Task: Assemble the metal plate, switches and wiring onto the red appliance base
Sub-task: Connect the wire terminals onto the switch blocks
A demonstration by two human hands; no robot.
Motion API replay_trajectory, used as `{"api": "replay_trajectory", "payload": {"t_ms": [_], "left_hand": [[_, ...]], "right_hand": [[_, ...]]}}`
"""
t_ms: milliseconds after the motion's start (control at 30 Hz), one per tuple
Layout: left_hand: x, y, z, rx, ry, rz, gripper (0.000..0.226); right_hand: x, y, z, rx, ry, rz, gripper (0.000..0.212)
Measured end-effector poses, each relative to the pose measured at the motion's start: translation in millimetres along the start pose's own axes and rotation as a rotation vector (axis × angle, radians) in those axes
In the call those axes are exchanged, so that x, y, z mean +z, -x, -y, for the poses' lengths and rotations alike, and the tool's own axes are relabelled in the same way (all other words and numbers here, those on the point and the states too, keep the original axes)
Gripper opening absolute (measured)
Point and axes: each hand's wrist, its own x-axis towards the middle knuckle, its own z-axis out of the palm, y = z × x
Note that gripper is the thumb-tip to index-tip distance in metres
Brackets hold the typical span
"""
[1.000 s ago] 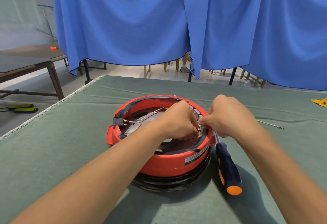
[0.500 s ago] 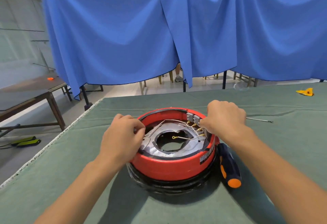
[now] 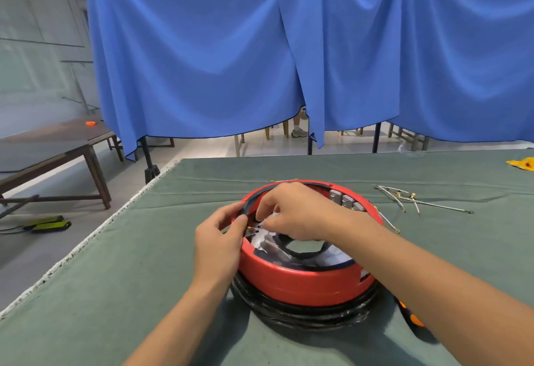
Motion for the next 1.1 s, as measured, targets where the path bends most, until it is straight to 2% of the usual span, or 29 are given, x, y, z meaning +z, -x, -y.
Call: {"api": "replay_trajectory", "payload": {"t_ms": [200,333,500,667,867,1100], "left_hand": [[4,-8,4,-0.063,0.184,0.027,0.031],[4,-15,7,-0.143,0.260,0.045,0.022],[4,-21,12,-0.130,0.242,0.064,0.021],[8,-19,14,-0.122,0.228,0.065,0.022],[9,-18,13,-0.150,0.247,0.042,0.022],[9,-18,13,-0.165,0.301,0.037,0.024]], "right_hand": [[12,-25,-9,-0.082,0.048,0.072,0.017],[11,-29,-26,-0.109,-0.103,0.072,0.006],[16,-22,-40,-0.096,-0.373,0.047,0.005],[19,-17,-40,-0.094,-0.314,0.080,0.004],[16,-16,-38,-0.103,-0.290,0.023,0.008],[21,-14,-31,-0.161,-0.113,-0.014,0.009]]}}
